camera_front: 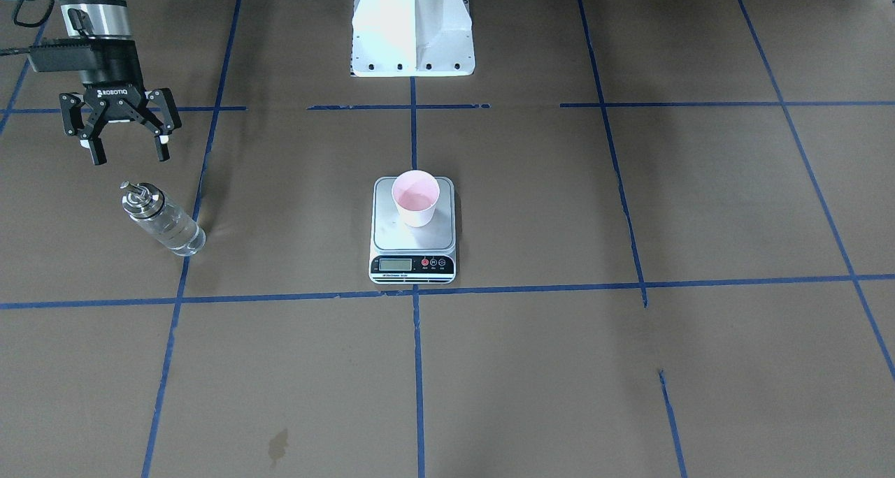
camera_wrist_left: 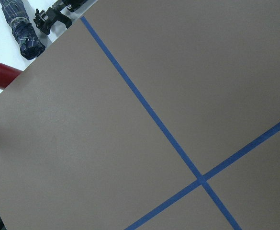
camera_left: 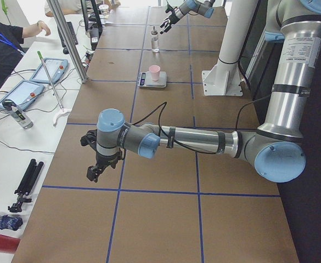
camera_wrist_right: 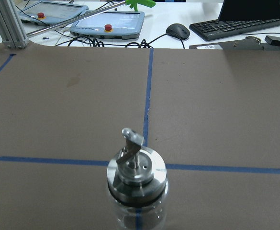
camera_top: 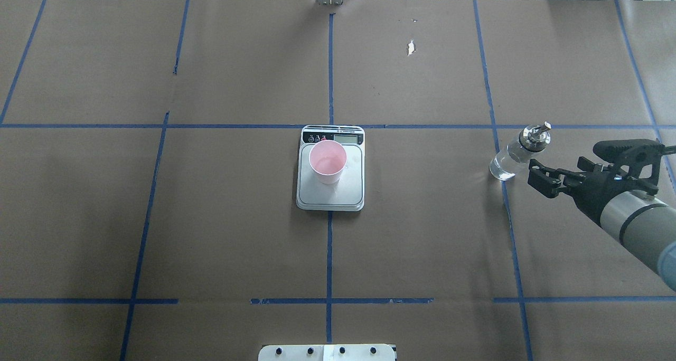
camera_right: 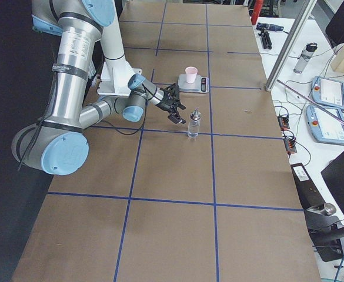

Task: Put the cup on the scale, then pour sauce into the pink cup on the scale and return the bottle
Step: 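Open the right gripper and pull it back away from the bottle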

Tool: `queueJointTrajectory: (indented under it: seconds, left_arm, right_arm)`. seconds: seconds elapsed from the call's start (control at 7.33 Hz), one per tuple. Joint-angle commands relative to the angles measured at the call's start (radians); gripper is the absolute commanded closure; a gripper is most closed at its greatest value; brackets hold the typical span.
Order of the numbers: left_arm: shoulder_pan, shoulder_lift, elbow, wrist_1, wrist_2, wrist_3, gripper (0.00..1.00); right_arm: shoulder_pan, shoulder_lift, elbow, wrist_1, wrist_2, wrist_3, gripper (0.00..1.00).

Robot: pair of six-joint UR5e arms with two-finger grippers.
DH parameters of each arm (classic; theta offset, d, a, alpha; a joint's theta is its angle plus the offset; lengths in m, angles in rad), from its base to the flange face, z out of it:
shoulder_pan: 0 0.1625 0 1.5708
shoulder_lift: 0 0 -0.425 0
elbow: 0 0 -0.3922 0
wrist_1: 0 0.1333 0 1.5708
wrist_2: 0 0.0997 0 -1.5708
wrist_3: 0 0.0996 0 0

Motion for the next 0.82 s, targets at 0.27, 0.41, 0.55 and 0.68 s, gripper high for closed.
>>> queueJointTrajectory:
  seconds: [0.27,0.41,0.55,0.68]
  left_arm:
    - [0.000,0.004,-0.002,0.000,0.000,0.002,0.00]
    - [0.000,0.005,-0.003,0.000,0.000,0.002,0.00]
    - [0.000,0.004,-0.005,0.000,0.000,0.000,0.00]
    - [0.000,0.004,-0.006,0.000,0.000,0.000,0.00]
  right_arm:
    - [0.338,-0.095,0.165,-0.007,0.506,-0.023,0.00]
    - [0.650,-0.002,0.095,-0.054,0.891,-0.094,0.00]
    - [0.848,0.080,-0.021,-0.074,1.092,-0.257,0.00]
    - [0.917,0.085,-0.101,-0.074,1.135,-0.431,0.00]
